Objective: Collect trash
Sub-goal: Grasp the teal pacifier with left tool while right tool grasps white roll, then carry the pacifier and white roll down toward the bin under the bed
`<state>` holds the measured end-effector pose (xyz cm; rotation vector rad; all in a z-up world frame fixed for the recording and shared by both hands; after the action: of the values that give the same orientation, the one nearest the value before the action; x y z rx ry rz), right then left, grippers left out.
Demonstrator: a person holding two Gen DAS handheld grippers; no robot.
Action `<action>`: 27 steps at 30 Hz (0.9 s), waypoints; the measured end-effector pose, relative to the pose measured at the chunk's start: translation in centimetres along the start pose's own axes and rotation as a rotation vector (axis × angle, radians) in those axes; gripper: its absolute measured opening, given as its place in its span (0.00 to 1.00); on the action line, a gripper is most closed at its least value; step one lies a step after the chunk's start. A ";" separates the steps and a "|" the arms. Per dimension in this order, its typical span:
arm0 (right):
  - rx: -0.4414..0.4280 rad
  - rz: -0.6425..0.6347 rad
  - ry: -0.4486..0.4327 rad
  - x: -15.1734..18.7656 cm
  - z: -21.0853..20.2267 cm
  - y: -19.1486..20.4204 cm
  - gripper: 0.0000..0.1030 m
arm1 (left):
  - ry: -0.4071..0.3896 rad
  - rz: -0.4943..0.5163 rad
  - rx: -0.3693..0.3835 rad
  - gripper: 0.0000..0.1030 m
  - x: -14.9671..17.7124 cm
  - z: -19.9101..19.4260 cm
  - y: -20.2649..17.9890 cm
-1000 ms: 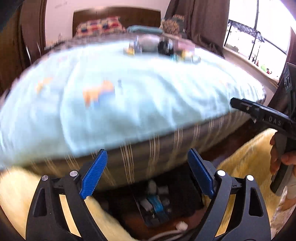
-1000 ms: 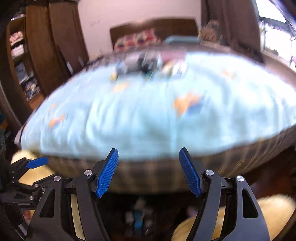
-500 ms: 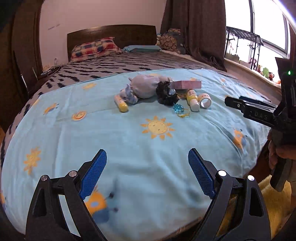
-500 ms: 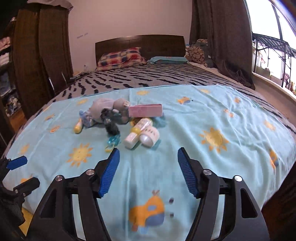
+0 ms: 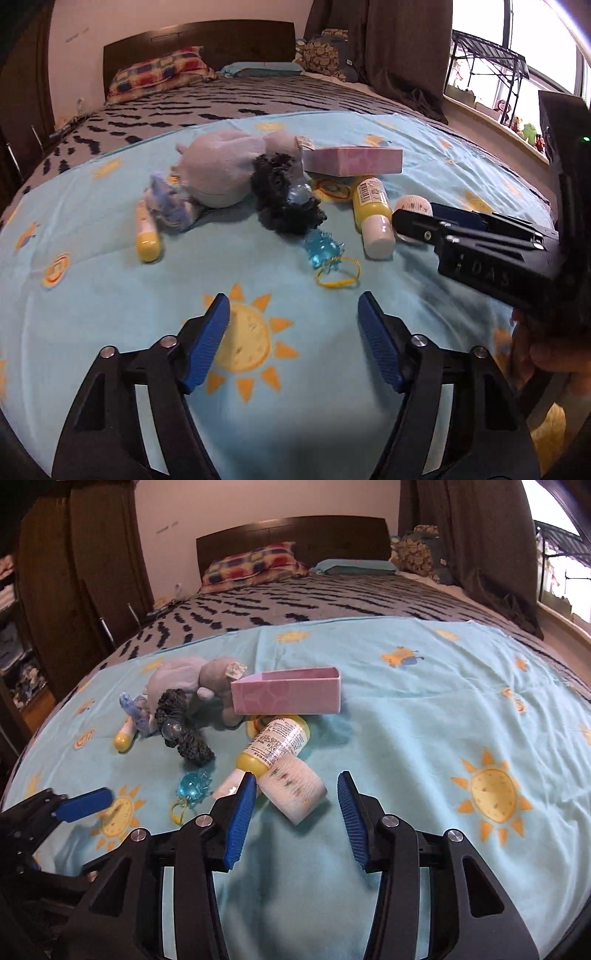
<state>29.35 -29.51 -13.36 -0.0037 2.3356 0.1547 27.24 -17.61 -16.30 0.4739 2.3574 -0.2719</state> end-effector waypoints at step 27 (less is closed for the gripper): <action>0.001 -0.076 -0.157 2.1 -9.8 3.3 0.37 | -0.106 0.047 0.074 0.15 2.8 -7.8 0.0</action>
<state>20.70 -27.23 -7.75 -0.0771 2.1757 0.1122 20.62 -14.37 -12.56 0.5360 2.2361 -0.3552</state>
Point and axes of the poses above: each gripper's, at about its wrist camera, not at the fingertips, and z roughly the way its jaws point, y to its left, x to its underside, the point moved 7 cm from there along z, roughly the way its jaws point, and after that the axes turned 1 degree about y, right-handed, at the moved point
